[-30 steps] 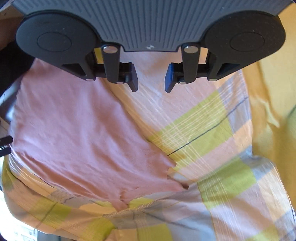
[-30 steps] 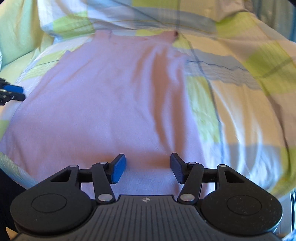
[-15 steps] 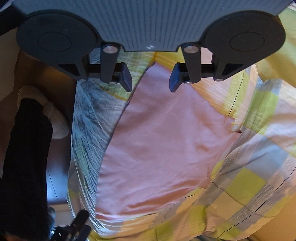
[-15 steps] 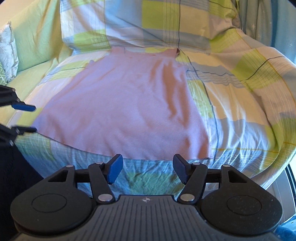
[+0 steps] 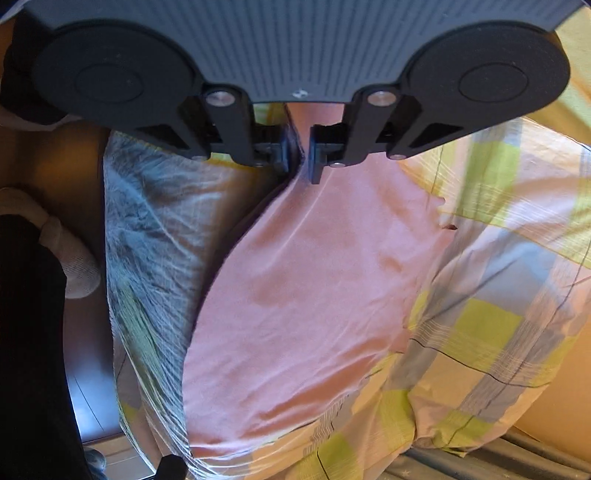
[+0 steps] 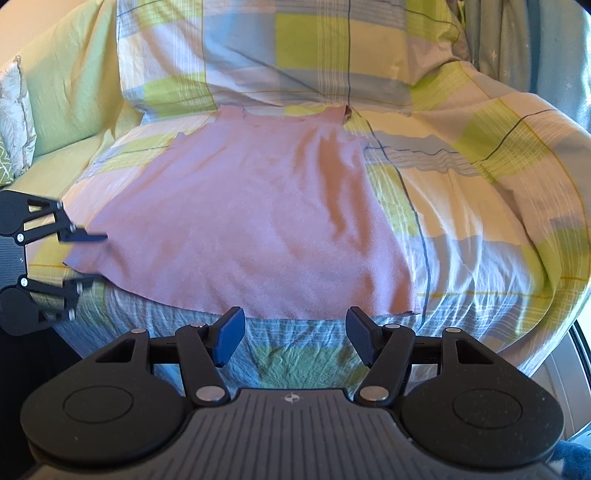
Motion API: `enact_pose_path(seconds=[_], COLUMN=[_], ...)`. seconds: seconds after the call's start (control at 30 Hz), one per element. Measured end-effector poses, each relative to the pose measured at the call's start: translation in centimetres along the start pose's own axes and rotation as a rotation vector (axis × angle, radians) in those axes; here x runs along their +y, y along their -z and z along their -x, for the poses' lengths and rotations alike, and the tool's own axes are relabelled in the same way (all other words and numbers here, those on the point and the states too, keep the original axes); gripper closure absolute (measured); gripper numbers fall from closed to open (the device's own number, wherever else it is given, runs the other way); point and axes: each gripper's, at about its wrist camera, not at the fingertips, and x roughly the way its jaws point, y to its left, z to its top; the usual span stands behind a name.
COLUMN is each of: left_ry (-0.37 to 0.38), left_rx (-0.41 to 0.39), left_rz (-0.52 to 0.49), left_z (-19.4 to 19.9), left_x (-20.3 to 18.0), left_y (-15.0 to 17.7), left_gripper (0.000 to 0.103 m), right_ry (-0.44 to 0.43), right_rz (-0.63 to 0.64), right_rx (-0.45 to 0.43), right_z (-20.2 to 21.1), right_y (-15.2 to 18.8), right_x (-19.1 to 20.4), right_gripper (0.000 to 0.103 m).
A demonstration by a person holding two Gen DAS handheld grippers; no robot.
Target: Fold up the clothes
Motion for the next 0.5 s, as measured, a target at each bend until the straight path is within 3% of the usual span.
enact_pose_path(seconds=[0.27,0.4,0.5], left_ry=[0.079,0.132,0.169], left_rx=[-0.019,-0.033,-0.04], left_rz=[0.066,0.165,0.233], left_z=[1.4,1.9,2.2], left_x=[1.5,3.9,5.5], left_y=[-0.2,-0.8,-1.1], left_gripper=[0.101,0.101,0.101], right_ry=[-0.013,-0.023,-0.033], right_rz=[0.124,0.403,0.575], right_rx=[-0.01,-0.044,-0.089], right_z=[-1.0,-2.1,-3.5], right_y=[0.3,1.1,1.8], right_x=[1.9,6.3,9.6], right_gripper=[0.04,0.031,0.031])
